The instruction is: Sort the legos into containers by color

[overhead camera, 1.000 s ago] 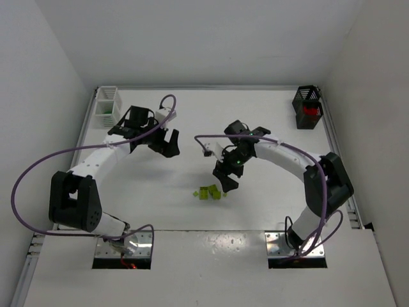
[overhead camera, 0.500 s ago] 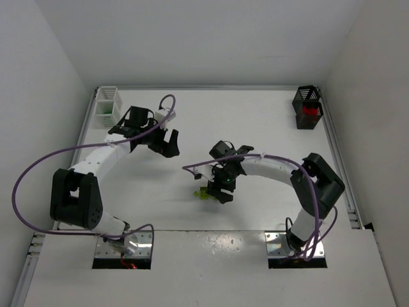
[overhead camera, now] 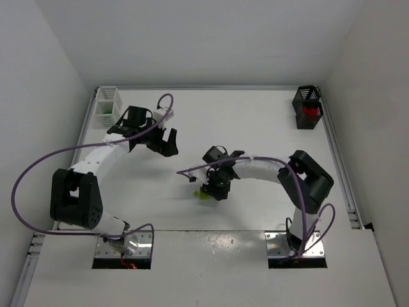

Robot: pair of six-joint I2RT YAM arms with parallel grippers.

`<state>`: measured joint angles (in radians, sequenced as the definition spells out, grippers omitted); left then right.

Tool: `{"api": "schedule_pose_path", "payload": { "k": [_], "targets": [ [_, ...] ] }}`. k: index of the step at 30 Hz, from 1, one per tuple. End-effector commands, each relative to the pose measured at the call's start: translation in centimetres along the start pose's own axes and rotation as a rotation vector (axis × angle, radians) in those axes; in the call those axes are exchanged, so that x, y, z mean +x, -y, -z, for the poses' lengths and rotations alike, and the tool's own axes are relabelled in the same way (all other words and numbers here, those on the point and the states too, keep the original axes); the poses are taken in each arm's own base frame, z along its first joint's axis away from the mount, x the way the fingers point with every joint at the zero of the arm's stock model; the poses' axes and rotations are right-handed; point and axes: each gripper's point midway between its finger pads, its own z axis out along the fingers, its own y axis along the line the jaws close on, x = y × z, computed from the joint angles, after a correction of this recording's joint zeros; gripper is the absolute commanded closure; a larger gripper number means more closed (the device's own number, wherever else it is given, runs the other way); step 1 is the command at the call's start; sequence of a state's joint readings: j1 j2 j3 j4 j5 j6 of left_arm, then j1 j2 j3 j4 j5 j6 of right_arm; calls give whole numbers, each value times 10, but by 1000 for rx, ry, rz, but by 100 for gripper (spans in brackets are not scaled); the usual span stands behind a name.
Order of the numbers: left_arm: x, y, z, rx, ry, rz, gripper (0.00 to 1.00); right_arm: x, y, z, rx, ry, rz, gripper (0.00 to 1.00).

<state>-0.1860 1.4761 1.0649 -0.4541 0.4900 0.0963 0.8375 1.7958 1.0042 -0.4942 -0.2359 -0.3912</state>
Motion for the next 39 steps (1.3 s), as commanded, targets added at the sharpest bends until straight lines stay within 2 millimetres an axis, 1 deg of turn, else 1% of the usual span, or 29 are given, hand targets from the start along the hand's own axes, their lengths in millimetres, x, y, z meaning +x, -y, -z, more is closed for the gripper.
{"api": "schedule_pose_path", "payload": {
  "k": [1, 4, 7, 9, 12, 13, 14, 16, 17, 18, 19, 20, 22, 23, 24, 25, 26, 27, 28, 29, 30, 31, 32, 33, 34, 35, 37, 38, 39],
  "targets": [
    [-14, -4, 3, 0, 48, -11, 0, -11, 4, -1, 30, 25, 9, 60],
    [-16, -8, 4, -8, 58, -9, 0, -16, 5, 2, 40, 43, 4, 72],
    [-16, -9, 4, -17, 56, -9, 0, -21, 4, 13, 53, 68, -10, 82],
    [-16, -11, 4, -26, 55, 0, 0, -19, -1, 22, 52, 67, -21, 85],
    [-18, -11, 6, -37, 61, -4, 0, -22, -1, 47, 71, 116, -55, 92],
    [-18, -11, 6, -37, 61, -4, 0, -27, -1, 60, 98, 144, -66, 95],
    [-18, -11, 6, -37, 61, -4, 0, -29, 11, 71, 160, 154, -81, 95],
    [-18, -11, 6, -37, 61, -4, 0, -31, 23, 89, 229, 188, -154, 100],
    [-18, -11, 6, -37, 61, -4, 0, -25, 37, 100, 289, 194, -199, 100],
    [-15, -12, 3, -35, 52, 1, 0, -26, 46, 107, 317, 204, -226, 100],
    [-15, -11, 3, -26, 53, 1, 0, -24, 66, 119, 380, 218, -272, 100],
    [-17, -12, 2, -26, 52, 2, 0, -20, 76, 125, 411, 221, -307, 100],
    [-21, -12, 3, -27, 60, -2, 0, -21, 107, 147, 493, 264, -358, 100],
    [-24, -15, 4, -42, 66, -6, 0, -14, 137, 163, 543, 290, -441, 100],
    [-24, -15, 4, -42, 66, -15, 0, -11, 153, 180, 583, 317, -474, 100],
    [-24, -17, 4, -51, 64, -15, 0, -5, 171, 183, 586, 321, -510, 100],
    [-26, -16, 7, -53, 72, -19, 0, 3, 187, 192, 607, 320, -558, 100],
    [-26, -16, 7, -53, 72, -32, 0, 13, 217, 224, 666, 357, -614, 100],
    [-26, -16, 7, -53, 72, -32, 0, 22, 235, 234, 691, 357, -650, 100],
    [-27, -11, 5, -37, 71, -53, 0, 37, 256, 226, 688, 325, -695, 100],
    [-27, -7, 4, -22, 70, -70, 0, 51, 284, 260, 760, 342, -732, 100],
    [-23, -4, 1, 3, 56, -70, 0, 62, 299, 266, 777, 338, -760, 100],
    [-18, 4, -2, 19, 42, -78, 0, 70, 324, 273, 811, 329, -775, 100],
    [-12, 14, -8, 44, 24, -115, 0, 93, 341, 285, 853, 318, -810, 100],
    [-8, 21, -11, 59, 12, -132, 0, 103, 349, 288, 862, 313, -830, 100],
    [-8, 25, -13, 63, 7, -154, 0, 118, 372, 299, 908, 311, -843, 100],
    [4, 40, -21, 79, -29, -193, 0, 135, 386, 300, 900, 297, -877, 100],
    [7, 40, -25, 68, -46, -200, 0, 132, 399, 326, 950, 343, -884, 100],
    [8, 43, -27, 68, -50, -218, 0, 143, 406, 330, 951, 357, -923, 100]
  ]
}}
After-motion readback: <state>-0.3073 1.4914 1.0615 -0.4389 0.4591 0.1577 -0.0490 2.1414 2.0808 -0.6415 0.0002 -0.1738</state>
